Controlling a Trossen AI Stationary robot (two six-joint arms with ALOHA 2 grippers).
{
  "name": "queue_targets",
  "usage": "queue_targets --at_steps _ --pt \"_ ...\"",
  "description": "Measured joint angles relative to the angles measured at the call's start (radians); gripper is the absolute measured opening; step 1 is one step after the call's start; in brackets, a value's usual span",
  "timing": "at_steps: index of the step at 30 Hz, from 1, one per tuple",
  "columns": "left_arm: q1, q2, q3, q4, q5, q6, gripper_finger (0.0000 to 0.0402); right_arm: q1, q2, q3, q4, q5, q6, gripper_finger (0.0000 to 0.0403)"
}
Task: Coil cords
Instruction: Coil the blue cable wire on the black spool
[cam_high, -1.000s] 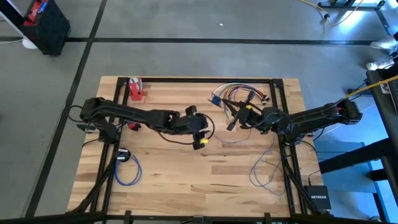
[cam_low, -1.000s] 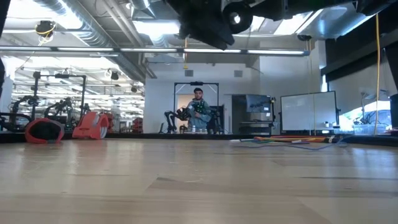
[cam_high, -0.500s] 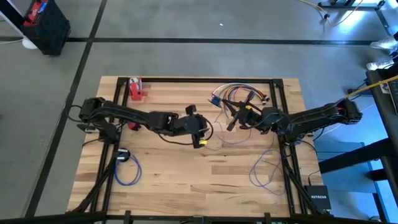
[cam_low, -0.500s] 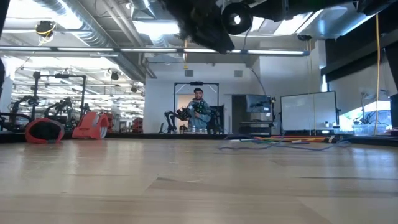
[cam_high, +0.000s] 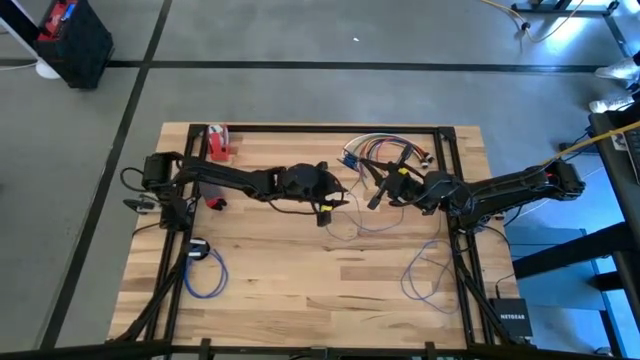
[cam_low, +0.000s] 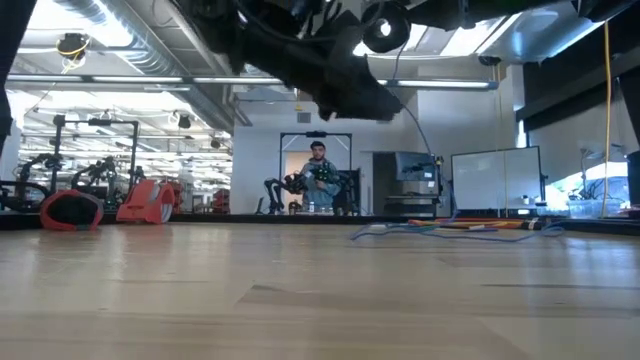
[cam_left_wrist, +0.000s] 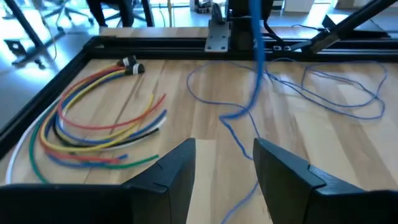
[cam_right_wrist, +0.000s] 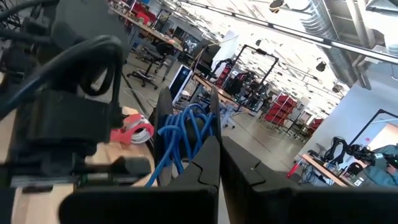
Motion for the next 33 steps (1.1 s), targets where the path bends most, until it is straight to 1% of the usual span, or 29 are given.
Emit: queue_targets --at_steps 6,11,15,24,26,28,33 --pt "-0.001 0.061 -0.002 0.112 0.002 0.060 0.0154 0.000 0.000 0.000 -0.002 0.001 0.000 0.0007" --pt "0.000 0.065 -0.001 0.136 0.004 0.057 0.0154 0.000 0.000 0.000 -0.005 0.000 0.000 0.0007" --pt "0.000 0.065 -0.001 0.187 0.004 0.055 0.0154 0.000 0.000 0.000 -0.004 -0.006 0.000 0.0007" --pt "-0.001 0.065 -0.001 0.193 0.003 0.045 0.0153 0.000 0.000 0.000 -0.004 -0.006 0.000 0.0007" --pt "-0.001 0.065 -0.001 0.194 0.003 0.042 0.0143 0.000 0.000 0.000 -0.004 -0.006 0.000 0.0007" --pt "0.000 0.065 -0.001 0.195 0.003 0.042 0.0123 0.000 0.000 0.000 -0.001 -0.006 0.000 0.0007" --pt "0.003 0.065 -0.001 0.199 -0.004 0.043 0.0040 0.000 0.000 0.000 -0.001 -0.009 0.011 0.0007"
